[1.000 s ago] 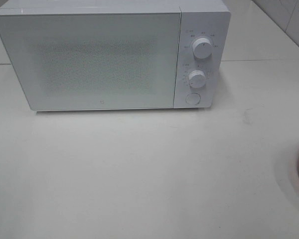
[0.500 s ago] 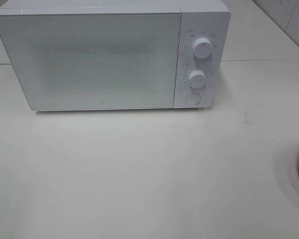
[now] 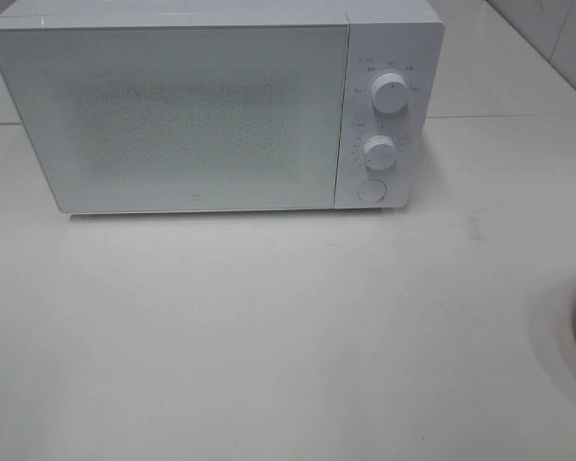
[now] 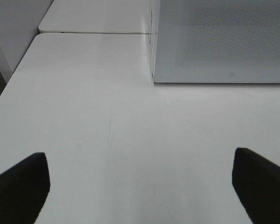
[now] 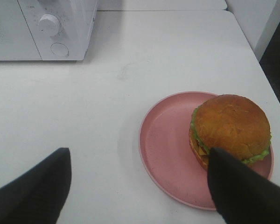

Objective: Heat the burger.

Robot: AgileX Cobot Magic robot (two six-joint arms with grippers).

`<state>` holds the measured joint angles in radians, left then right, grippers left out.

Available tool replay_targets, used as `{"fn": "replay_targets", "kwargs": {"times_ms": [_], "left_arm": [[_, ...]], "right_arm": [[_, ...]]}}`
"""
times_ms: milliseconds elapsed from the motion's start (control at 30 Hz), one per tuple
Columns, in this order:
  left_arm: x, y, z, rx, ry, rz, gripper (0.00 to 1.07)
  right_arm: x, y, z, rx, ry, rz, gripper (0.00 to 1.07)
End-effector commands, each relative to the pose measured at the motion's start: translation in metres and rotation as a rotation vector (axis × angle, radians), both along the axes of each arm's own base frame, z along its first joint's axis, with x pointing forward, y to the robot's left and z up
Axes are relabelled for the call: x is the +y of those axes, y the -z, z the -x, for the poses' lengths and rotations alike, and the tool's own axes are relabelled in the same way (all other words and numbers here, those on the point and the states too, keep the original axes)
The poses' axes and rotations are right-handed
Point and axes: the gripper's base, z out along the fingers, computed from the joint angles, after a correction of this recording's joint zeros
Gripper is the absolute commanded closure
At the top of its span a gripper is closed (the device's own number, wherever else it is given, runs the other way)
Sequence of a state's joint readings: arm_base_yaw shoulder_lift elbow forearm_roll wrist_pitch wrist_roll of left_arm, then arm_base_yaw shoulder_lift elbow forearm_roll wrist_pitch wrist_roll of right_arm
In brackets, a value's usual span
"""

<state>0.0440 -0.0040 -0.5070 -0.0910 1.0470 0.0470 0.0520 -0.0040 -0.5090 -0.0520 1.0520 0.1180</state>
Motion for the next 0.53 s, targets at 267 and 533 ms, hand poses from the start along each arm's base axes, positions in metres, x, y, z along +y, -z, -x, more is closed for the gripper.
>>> {"fn": "replay_targets", "kwargs": {"times_ms": [267,533], "left_arm": [[-0.0006,0.001,0.0021,-0.023,0.002,0.005,0.09],[-0.0006,0.001,0.0021,-0.023,0.002,0.005,0.09]], "right_arm": [[-0.0001,-0.0007,0.0035,-0.035,0.003,0.005,0.31],[-0.0001,-0.0007,0.0035,-0.035,0.003,0.005,0.31]]}}
